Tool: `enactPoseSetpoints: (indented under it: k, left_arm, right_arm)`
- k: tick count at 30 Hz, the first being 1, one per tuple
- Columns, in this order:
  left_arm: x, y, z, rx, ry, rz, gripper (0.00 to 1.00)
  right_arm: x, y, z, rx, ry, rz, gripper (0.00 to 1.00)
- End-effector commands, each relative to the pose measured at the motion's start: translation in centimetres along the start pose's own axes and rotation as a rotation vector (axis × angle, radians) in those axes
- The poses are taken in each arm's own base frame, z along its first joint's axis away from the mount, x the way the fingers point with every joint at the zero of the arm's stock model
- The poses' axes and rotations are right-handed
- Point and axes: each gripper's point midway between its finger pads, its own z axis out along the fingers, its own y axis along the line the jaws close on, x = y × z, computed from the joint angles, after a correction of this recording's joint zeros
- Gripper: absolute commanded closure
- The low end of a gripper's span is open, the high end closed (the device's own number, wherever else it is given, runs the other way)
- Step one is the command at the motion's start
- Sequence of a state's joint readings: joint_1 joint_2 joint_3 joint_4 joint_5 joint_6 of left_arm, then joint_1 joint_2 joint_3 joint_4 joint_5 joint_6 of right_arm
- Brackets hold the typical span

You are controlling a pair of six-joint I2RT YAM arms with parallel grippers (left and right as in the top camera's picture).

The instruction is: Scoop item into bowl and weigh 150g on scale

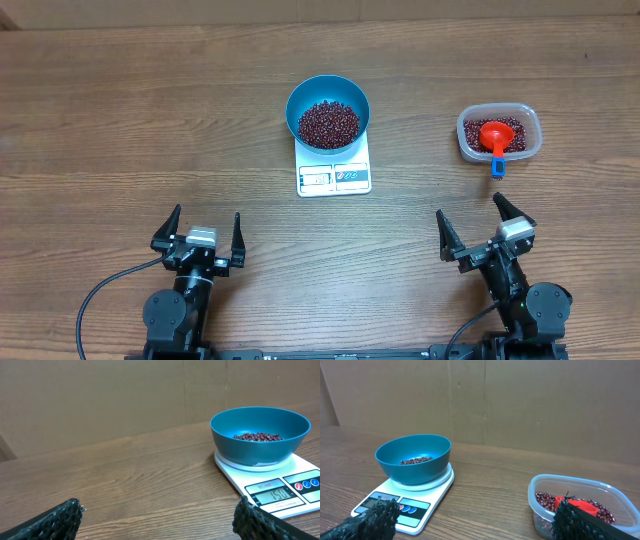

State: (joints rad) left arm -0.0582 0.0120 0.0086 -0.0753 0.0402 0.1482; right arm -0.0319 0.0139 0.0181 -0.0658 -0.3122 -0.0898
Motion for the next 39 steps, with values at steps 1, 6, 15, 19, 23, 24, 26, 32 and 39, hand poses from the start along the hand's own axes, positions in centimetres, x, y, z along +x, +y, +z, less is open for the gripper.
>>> enactPoseSetpoints:
  k: [1, 6, 15, 19, 23, 24, 26, 32, 39]
  left_arm:
    - [0.1, 0.2, 0.0, -0.011, 0.001, -0.015, 0.01]
    - [0.1, 0.2, 0.0, -0.011, 0.001, -0.015, 0.01]
    - [0.1, 0.2, 0.0, -0.011, 0.001, -0.015, 0.01]
    - [0.1, 0.2, 0.0, -0.011, 0.001, -0.015, 0.01]
    - [0.1, 0.2, 0.0, -0.011, 0.001, -0.015, 0.01]
    - [0.1, 0.2, 0.0, -0.011, 0.001, -0.015, 0.01]
    - [0.1, 0.2, 0.0, -0.011, 0.001, -0.015, 0.01]
    - [0.1, 0.2, 0.0, -0.011, 0.001, -0.015, 0.01]
    - [0.1, 0.2, 0.0, -0.011, 0.001, -0.015, 0.01]
  right_arm:
    - [-0.2, 0.6, 0.0, -0.030, -0.020, -0.012, 0.00]
    - [-2.0, 1.9, -0.2, -0.107, -0.091, -0.040, 0.00]
    - [-2.4, 3.0, -0.4, -0.172, -0.109, -0.051, 0.00]
    - [-0.5, 1.1, 0.0, -0.061, -0.032, -0.016, 0.00]
    - [0.1, -0.7, 0.0, 0.044, -0.008, -0.007, 0.00]
    - [0.1, -1.1, 0.0, 0.067, -0.007, -0.007, 0.00]
    - [0.2, -1.7, -0.1, 0.100, -0.004, -0.008, 0.00]
    - [0.3, -1.8, -0.1, 0.105, 0.004, -0.047, 0.00]
    - [0.4, -2.0, -0.1, 0.117, 0.008, -0.045, 0.00]
